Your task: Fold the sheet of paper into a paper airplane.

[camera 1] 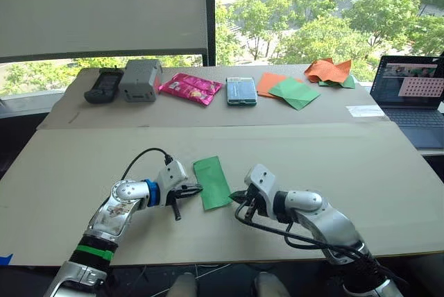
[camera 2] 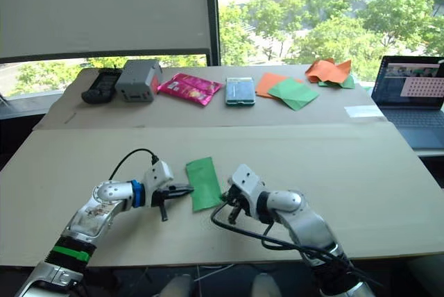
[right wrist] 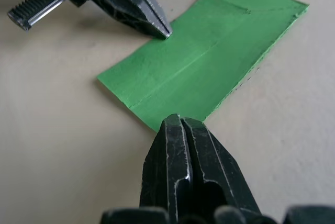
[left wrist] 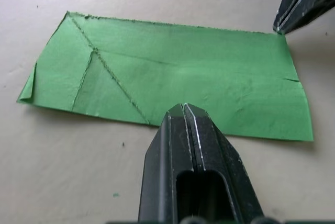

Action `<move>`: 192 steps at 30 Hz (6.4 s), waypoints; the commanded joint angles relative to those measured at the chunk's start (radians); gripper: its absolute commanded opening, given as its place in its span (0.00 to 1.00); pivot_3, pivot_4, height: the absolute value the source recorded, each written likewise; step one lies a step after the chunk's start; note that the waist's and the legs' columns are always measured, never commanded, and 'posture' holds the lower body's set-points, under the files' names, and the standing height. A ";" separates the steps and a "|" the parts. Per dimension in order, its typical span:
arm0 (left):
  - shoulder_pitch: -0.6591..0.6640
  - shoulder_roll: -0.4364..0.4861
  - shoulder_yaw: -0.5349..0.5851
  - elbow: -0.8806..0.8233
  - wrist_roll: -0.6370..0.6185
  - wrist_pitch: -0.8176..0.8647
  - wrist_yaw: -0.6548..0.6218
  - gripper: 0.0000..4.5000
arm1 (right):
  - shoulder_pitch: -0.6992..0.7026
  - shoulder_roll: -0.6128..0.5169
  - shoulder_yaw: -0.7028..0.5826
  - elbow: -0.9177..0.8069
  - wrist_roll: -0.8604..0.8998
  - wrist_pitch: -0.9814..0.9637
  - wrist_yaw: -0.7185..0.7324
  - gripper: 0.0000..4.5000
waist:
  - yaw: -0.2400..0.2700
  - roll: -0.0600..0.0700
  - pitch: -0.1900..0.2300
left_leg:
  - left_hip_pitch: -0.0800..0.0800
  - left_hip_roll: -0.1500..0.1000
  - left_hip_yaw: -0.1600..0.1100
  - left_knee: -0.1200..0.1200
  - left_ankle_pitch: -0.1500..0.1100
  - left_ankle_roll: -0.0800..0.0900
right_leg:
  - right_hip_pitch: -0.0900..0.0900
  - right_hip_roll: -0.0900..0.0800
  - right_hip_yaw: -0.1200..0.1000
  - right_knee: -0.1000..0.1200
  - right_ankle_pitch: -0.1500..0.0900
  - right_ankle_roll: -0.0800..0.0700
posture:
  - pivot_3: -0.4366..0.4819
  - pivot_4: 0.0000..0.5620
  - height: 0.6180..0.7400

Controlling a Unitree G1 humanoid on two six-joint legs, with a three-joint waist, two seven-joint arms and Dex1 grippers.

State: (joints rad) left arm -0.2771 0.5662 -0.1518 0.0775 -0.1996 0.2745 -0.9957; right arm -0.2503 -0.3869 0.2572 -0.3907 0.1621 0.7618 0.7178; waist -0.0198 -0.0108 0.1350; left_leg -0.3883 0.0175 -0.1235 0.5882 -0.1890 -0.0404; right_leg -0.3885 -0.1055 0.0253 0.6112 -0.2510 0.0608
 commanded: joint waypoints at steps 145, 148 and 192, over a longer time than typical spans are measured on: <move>0.061 0.006 -0.115 -0.278 -0.078 0.107 -0.041 0.00 | -0.175 -0.062 -0.102 0.309 -0.071 -0.192 -0.102 0.58 | 0.009 0.000 0.009 | -0.001 0.000 0.000 -0.007 0.012 0.008 | 0.001 -0.003 -0.008 -0.001 0.003 -0.001 | 0.48 0.27 0.72; 0.056 0.033 -0.158 -0.237 -0.016 0.062 -0.059 0.00 | -0.194 -0.062 -0.098 0.325 -0.069 -0.193 -0.100 0.58 | 0.007 0.000 0.009 | -0.001 0.000 0.000 -0.007 0.012 0.008 | 0.002 -0.003 -0.008 -0.002 0.003 -0.001 | 0.48 0.27 0.72; -0.116 -0.091 -0.125 0.143 0.090 -0.014 0.029 0.00 | -0.245 0.039 -0.136 0.335 0.000 0.038 -0.153 0.58 | 0.003 0.001 0.008 | -0.001 0.000 0.000 -0.012 0.021 0.010 | 0.004 -0.003 -0.008 0.001 0.004 0.001 | 0.48 0.27 0.72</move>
State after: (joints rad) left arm -0.4168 0.4577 -0.2571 0.2010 -0.1474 0.2607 -0.9686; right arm -0.4925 -0.3515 0.1544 0.0063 0.1251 0.7553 0.5591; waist -0.0169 -0.0099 0.1430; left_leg -0.3887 0.0174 -0.1238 0.5765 -0.1677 -0.0299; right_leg -0.3843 -0.1085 0.0176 0.6121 -0.2469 0.0618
